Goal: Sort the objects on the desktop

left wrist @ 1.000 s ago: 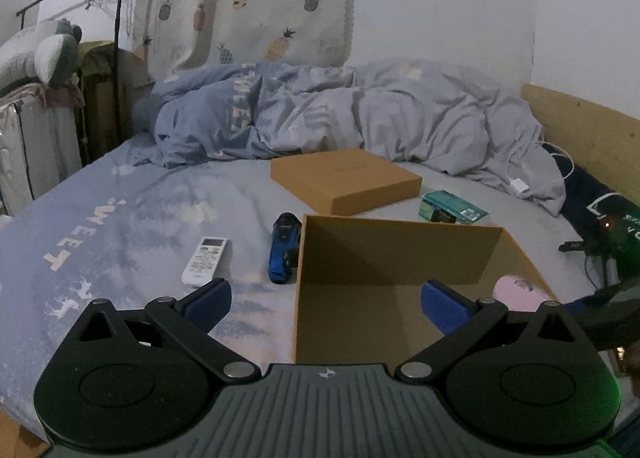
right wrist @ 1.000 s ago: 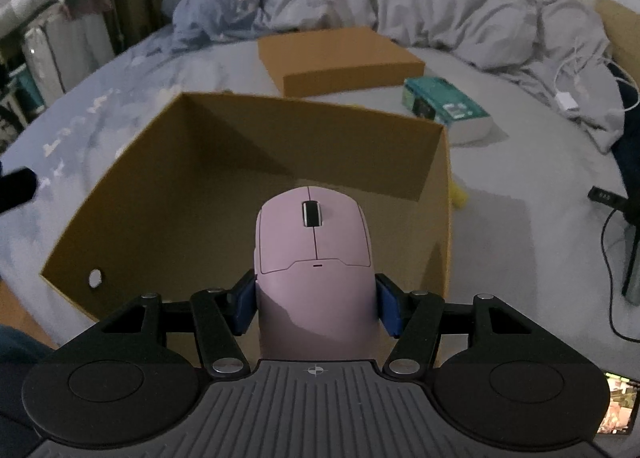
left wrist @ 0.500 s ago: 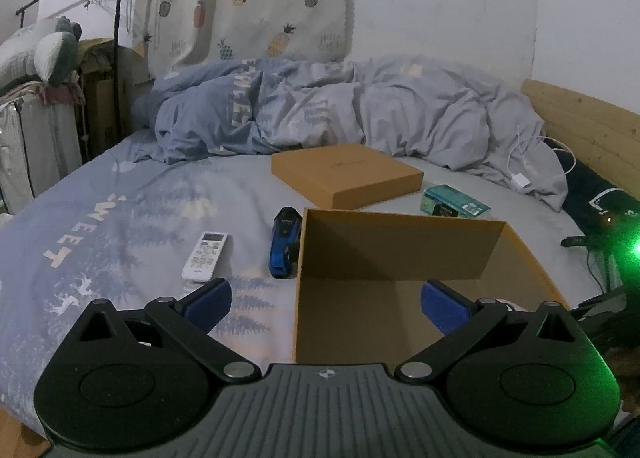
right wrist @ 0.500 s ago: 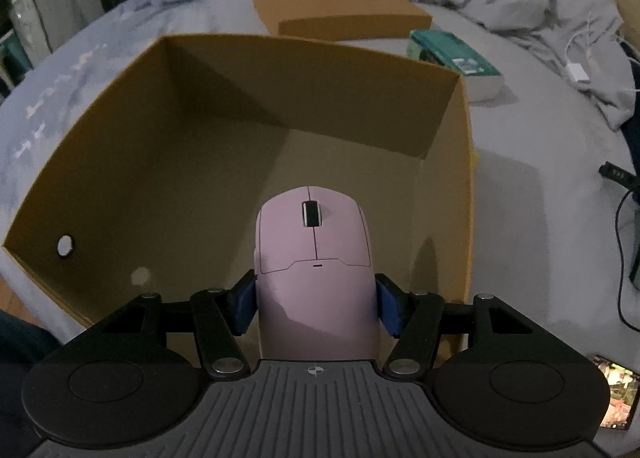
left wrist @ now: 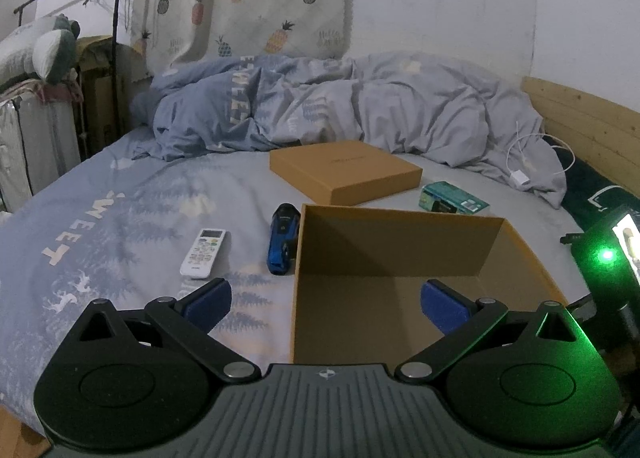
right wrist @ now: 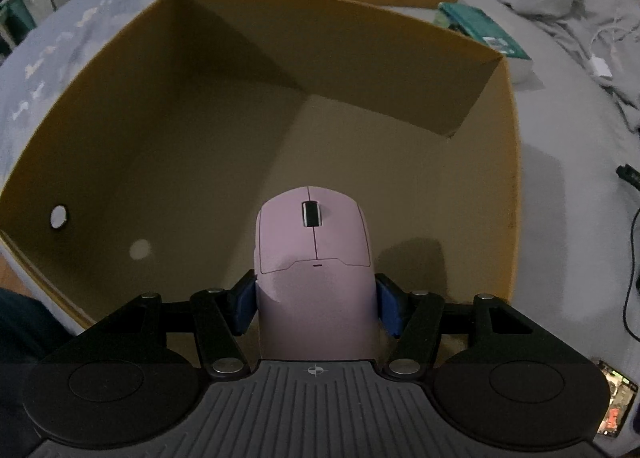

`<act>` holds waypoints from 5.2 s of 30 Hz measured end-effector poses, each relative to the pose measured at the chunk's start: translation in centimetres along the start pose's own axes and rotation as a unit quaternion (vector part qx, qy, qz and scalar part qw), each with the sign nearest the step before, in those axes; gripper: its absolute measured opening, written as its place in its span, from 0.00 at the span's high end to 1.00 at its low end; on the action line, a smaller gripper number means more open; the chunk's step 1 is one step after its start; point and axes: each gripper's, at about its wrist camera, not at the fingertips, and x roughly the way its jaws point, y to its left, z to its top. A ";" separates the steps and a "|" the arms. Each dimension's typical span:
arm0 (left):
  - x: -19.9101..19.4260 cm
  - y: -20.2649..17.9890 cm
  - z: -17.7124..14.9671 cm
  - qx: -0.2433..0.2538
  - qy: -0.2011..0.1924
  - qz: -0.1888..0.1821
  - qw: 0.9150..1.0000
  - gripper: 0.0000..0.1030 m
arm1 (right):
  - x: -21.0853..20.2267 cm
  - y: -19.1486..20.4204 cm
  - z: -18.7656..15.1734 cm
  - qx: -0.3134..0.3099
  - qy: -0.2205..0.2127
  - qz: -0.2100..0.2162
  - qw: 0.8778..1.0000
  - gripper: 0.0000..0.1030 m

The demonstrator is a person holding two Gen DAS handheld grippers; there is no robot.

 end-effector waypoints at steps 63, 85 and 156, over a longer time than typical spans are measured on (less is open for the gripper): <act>0.8 -0.4 -0.8 0.007 0.034 0.005 0.999 0.00 | -3.7 0.1 -1.4 -0.004 -0.003 -0.005 1.000 0.14; 0.7 -0.8 -0.9 0.013 0.029 0.005 0.999 0.00 | -9.2 -0.5 -5.1 0.041 -0.119 0.009 0.992 0.03; 1.0 -0.1 -2.2 0.031 0.036 0.019 0.999 0.00 | -15.0 -6.8 -6.8 0.121 -0.258 0.056 0.957 0.00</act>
